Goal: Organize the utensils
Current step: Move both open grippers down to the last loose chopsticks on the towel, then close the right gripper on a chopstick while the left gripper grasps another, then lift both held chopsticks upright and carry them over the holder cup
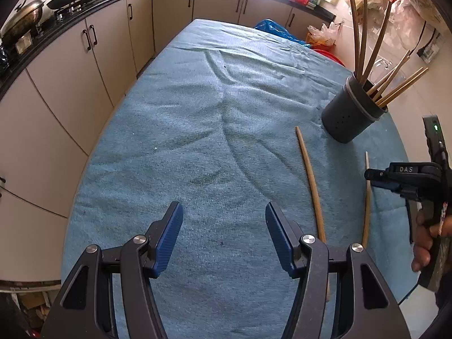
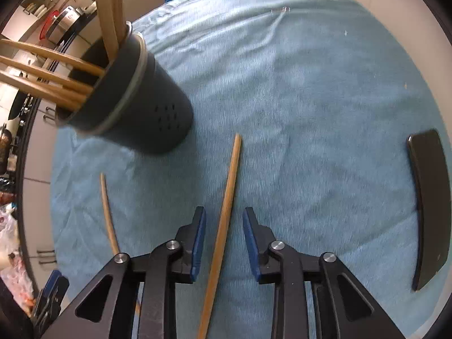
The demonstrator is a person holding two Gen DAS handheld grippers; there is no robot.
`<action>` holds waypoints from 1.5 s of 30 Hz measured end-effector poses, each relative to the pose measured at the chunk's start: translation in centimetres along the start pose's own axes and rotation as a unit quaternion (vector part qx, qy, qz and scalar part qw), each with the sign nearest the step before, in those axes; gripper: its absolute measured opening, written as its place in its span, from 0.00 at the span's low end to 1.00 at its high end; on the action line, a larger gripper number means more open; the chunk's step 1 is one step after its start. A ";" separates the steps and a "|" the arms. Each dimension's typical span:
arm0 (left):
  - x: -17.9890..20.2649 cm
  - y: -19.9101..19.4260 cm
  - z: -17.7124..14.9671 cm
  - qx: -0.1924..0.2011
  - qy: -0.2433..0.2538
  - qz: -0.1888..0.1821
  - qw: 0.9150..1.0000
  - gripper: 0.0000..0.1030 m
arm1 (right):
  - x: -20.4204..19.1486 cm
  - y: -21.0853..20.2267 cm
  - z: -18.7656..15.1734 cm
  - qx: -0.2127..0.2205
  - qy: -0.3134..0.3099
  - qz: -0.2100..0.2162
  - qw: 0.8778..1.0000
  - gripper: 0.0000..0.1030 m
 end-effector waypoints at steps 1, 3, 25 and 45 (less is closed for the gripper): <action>0.0 0.1 0.1 -0.002 0.002 -0.002 1.000 0.58 | -0.2 0.1 0.1 0.001 -0.005 -0.005 1.000 0.20; 0.3 0.4 0.4 -0.004 0.006 -0.007 1.000 0.58 | -0.3 0.3 0.2 0.001 -0.012 -0.015 1.000 0.08; 9.0 11.7 3.6 -0.126 0.040 -0.006 0.991 0.29 | 5.2 -7.1 -2.4 0.051 0.018 0.051 0.997 0.07; 11.1 1.8 6.5 0.044 0.043 -0.043 0.997 0.06 | 4.4 -12.9 -1.5 0.127 -0.041 0.104 0.986 0.07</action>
Point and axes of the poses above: each gripper's, at about its wrist camera, not at the fingertips, and y roughly the way its jaws point, x to its right, z to its top, the point moved 10 cm from there along y, roughly the way its jaws point, and after that the axes turned 13 degrees about -z, right-handed, at the moved point
